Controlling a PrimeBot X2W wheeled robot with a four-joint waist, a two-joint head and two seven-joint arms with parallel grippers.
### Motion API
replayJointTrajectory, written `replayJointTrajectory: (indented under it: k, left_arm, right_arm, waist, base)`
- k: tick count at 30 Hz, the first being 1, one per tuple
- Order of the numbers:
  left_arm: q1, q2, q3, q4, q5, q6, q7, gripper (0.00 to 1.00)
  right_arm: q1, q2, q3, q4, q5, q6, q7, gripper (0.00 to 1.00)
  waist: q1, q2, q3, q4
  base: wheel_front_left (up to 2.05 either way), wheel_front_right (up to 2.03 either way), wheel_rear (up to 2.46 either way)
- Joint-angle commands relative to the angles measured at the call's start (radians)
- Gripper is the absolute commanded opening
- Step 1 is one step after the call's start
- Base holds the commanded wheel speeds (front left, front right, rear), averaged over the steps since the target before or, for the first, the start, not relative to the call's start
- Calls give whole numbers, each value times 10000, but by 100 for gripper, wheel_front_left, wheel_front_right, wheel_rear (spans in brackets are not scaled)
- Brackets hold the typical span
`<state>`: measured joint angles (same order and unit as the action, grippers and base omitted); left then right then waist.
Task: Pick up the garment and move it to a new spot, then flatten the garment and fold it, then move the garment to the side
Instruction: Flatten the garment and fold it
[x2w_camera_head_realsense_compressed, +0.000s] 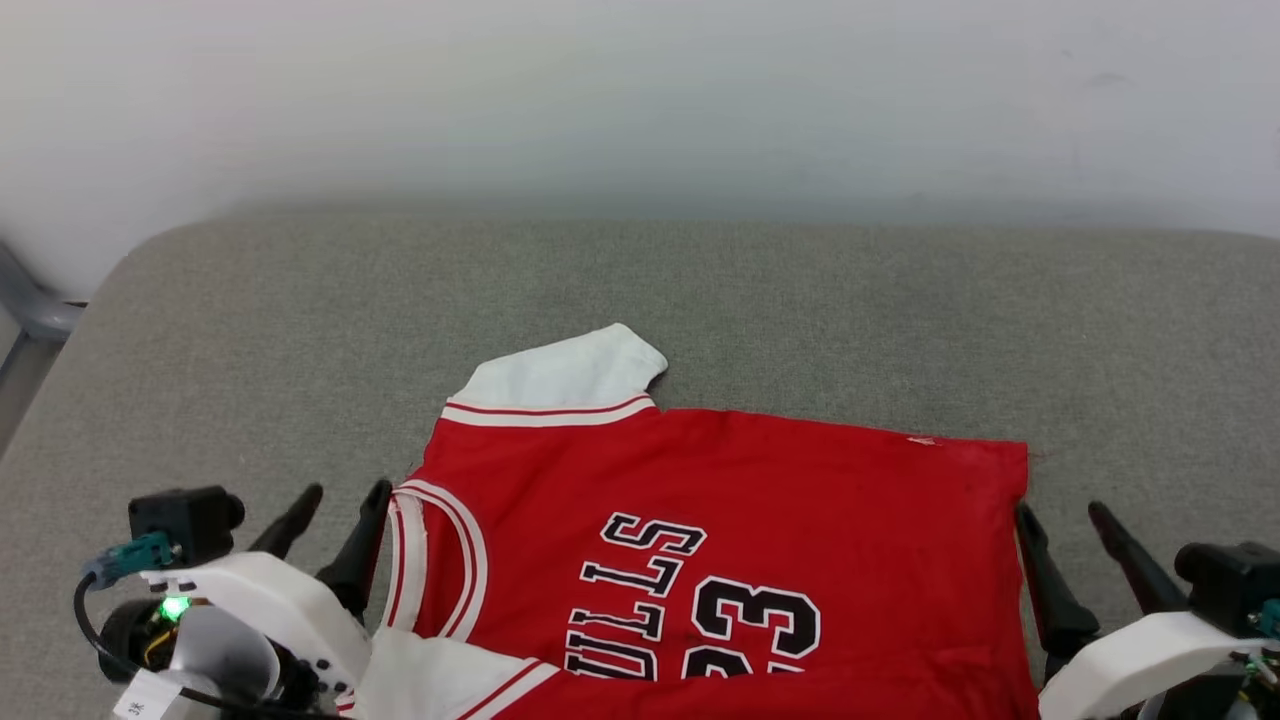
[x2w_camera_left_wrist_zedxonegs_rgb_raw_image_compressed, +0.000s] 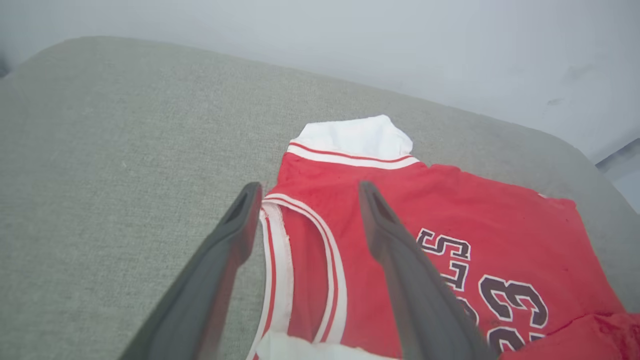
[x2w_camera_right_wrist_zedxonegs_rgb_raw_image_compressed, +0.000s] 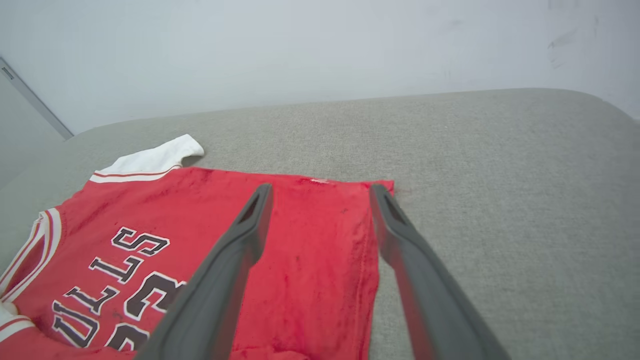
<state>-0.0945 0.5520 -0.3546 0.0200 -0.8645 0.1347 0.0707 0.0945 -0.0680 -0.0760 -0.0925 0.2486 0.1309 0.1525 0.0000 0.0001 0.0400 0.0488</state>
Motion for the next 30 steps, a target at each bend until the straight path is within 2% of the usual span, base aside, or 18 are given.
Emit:
replayJointTrajectory:
  k: [1, 10, 16, 21, 24, 30]
  left_arm:
    - [-281, -80, 48, -36, 175, -34, -301, 100]
    - [-2113, -521, 101, 430, 1344, -557, -2403, 100]
    - [-3672, -605, -30, 1349, 1485, -1121, -2458, 100]
    - [-5078, -388, -230, 2171, 1433, -1754, -1784, 100]
    - [-5860, -184, -456, 2635, 1286, -2143, -1023, 100]
    - [-7220, 484, -1233, 3497, 455, -2595, 1629, 100]
  right_arm:
    - [-217, 55, -67, -133, -142, -4, -142, 100]
    - [-1249, 170, -355, -1100, -679, -4, -179, 100]
    - [-1842, 182, -338, -1552, -689, -4, -105, 100]
    - [-2214, 186, -264, -1555, -545, -4, -245, 100]
    - [-2347, 187, -161, -1417, -387, -4, -349, 100]
    - [-2436, 187, 16, -1071, -125, -4, -593, 100]
  waist:
    - [0, -1, 251, -26]
    - [0, -1, 1813, -302]
    - [0, -1, 2829, -767]
    - [0, -1, 3466, -1294]
    - [0, -1, 3708, -1622]
    - [0, -1, 4005, -2212]
  base:
    - [0, 0, 0]
    - [0, 0, 0]
    - [0, 0, 0]
    - [0, 0, 0]
    - [0, 0, 0]
    - [0, 0, 0]
